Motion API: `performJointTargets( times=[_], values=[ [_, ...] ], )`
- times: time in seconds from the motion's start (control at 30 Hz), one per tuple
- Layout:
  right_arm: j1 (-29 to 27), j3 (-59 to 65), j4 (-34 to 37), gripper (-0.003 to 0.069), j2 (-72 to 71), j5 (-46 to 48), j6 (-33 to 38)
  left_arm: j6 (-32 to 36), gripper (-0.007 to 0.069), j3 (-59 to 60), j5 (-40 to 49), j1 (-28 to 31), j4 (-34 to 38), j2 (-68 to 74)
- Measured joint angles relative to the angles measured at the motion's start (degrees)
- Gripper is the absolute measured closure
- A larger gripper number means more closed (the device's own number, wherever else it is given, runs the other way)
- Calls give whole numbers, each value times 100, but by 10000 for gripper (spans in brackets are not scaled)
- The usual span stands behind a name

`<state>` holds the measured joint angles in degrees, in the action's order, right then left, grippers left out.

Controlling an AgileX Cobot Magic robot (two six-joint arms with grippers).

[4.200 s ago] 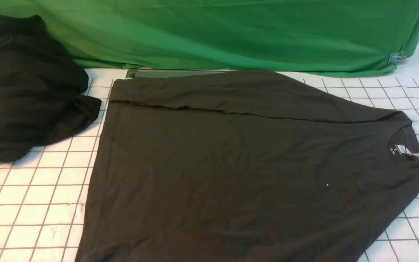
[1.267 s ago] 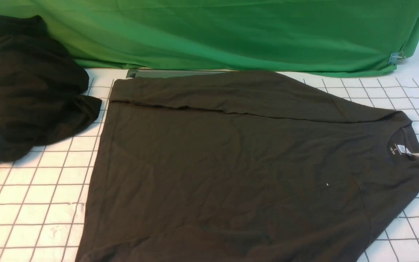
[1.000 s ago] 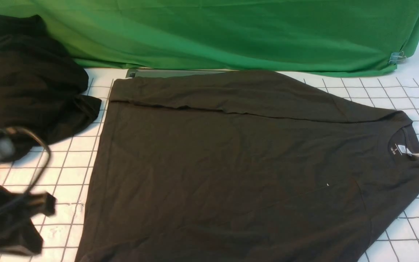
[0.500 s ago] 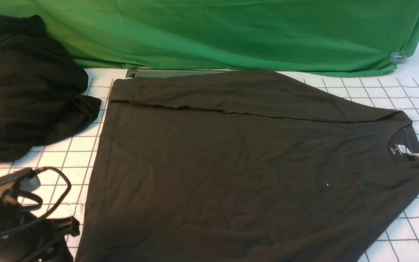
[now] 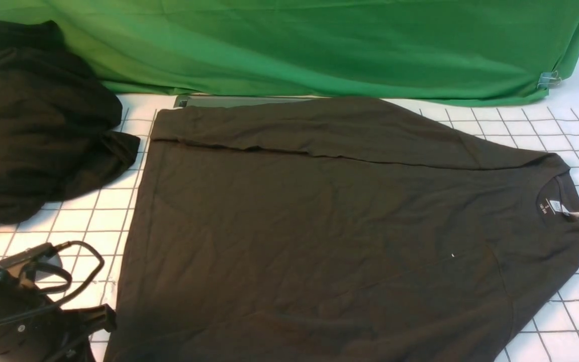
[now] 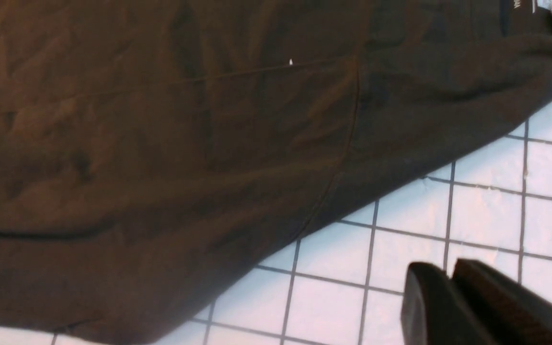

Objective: Fold a long-sleeved shirt over a white checkered tablecloth.
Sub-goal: 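Grasp the left edge of the dark T-shirt lying flat on the table, then grab the top left corner of the dark shirt with the left gripper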

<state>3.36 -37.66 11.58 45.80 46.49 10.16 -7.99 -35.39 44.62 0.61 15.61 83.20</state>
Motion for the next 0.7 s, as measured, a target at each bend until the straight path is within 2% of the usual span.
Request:
performJointTargets(
  times=[0.03,0.07,0.1,0.17,0.37,0.53,0.57,0.7],
  values=[
    [0,0,0,596,0,0,0,0,487,0,0,0,12,0],
    [0,0,0,596,0,0,0,16,496,0,0,0,11,0],
    [0,0,0,596,0,-5,0,78,564,0,0,0,17,-7],
    [0,0,0,596,0,-5,0,160,603,-15,69,0,31,-70],
    [0,-4,-5,590,0,-38,-5,226,610,-659,770,0,23,-836],
    [0,-18,-15,577,0,-86,-24,156,610,-2346,1373,0,13,-1426],
    [0,-18,-15,576,0,-86,-24,156,610,-2428,1396,0,8,-1425],
    [0,-18,-15,569,0,-97,-103,139,610,-4031,1677,0,8,-1061]
  ],
)
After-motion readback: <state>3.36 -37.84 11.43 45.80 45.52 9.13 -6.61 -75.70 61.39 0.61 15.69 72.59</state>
